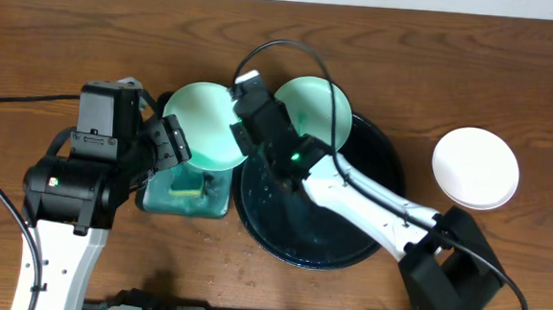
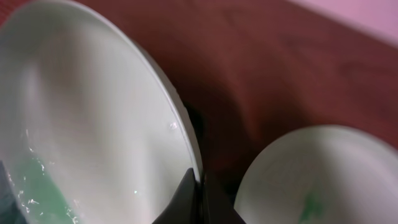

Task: Clean dirty plates on tray and stack at the side

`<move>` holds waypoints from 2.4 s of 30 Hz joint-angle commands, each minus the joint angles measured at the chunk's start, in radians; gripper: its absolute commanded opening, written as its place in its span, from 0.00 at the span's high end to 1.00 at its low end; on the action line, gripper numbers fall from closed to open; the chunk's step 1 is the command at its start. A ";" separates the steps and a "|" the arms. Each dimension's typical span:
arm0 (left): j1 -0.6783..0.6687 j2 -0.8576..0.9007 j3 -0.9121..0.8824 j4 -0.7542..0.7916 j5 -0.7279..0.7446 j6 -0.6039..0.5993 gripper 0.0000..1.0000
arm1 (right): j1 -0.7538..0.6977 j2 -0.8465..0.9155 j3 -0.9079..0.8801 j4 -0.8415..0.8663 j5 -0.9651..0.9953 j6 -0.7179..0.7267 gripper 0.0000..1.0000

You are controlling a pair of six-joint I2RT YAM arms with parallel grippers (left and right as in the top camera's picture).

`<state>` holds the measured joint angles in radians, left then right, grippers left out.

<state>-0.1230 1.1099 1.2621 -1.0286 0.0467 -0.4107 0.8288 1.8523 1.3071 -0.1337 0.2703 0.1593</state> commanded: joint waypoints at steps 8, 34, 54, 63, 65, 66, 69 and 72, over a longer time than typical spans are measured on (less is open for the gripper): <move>0.005 0.002 0.007 -0.003 -0.002 0.010 0.20 | 0.122 -0.155 0.013 0.126 0.388 -0.304 0.99; 0.005 0.002 0.007 -0.003 -0.002 0.010 0.19 | 0.207 -0.192 0.013 0.423 0.518 -0.753 0.99; 0.005 0.002 0.007 -0.003 -0.002 0.010 0.19 | 0.207 -0.192 0.013 0.433 0.519 -0.752 0.99; 0.005 0.002 0.007 -0.003 -0.002 0.010 0.19 | 0.098 -0.182 0.013 0.200 0.524 -0.231 0.99; 0.005 0.002 0.007 -0.003 -0.002 0.010 0.19 | 0.030 -0.180 0.013 0.024 0.329 0.010 0.99; 0.005 0.002 0.007 -0.003 -0.002 0.010 0.19 | -0.005 -0.176 0.013 -0.034 0.211 0.094 0.99; 0.005 0.002 0.007 -0.003 -0.002 0.010 0.19 | -0.116 -0.175 0.013 -0.100 -0.189 0.215 0.99; 0.005 0.002 0.007 -0.003 -0.002 0.010 0.19 | -0.213 -0.201 0.014 -0.097 -0.475 0.231 0.99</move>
<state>-0.1230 1.1099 1.2621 -1.0286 0.0467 -0.4107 0.6724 1.6878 1.3128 -0.2390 0.2081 0.2092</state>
